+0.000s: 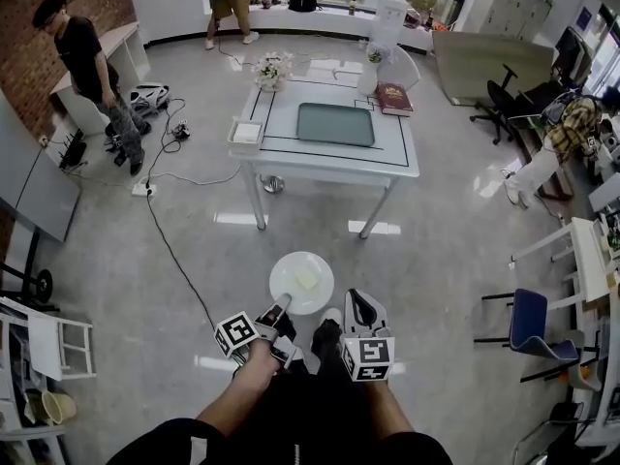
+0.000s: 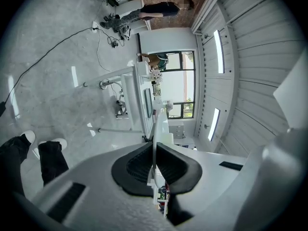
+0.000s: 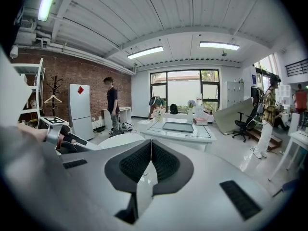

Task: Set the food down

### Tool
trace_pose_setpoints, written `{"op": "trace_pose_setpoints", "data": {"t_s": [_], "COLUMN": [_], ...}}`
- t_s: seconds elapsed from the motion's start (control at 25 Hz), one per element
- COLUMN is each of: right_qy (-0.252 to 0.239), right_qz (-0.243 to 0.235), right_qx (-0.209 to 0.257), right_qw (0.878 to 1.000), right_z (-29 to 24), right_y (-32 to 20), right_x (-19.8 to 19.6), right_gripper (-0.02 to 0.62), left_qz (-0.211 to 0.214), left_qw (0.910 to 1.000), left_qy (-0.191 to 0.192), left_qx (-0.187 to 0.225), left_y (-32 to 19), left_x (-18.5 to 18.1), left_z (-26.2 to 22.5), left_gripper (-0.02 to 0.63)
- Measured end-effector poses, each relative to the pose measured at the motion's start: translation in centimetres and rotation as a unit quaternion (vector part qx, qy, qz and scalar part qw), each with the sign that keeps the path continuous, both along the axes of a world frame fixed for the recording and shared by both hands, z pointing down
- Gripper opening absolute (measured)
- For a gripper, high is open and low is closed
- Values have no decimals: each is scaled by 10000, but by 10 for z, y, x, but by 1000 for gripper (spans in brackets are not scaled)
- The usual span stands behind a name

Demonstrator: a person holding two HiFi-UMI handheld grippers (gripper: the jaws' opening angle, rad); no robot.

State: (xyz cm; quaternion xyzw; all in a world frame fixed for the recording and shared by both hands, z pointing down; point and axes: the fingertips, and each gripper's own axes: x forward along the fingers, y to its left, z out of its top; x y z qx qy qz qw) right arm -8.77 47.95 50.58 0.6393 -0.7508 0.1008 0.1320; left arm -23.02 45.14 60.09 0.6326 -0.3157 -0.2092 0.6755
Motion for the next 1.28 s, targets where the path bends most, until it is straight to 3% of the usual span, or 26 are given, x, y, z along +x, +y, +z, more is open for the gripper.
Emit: {"op": "trace_pose_setpoints", "data": {"t_s": [0.44,1.28], "right_qy": [-29,-282], "right_qz": [-16,-401], "right_qx": [-96,-287], "right_qw": [9999,9984], "right_z": [9,11], "right_y": [-30,-158], "right_x": [14,74], "right_gripper": [9,9], "left_qz": [17,-284], "left_qw": [10000,9992], "left_qy": [3,-246], "left_qx": [-74,-146], "left_y": [-27,-141], "left_x": [16,72], "left_z": [7,2], "left_gripper": [17,17]}}
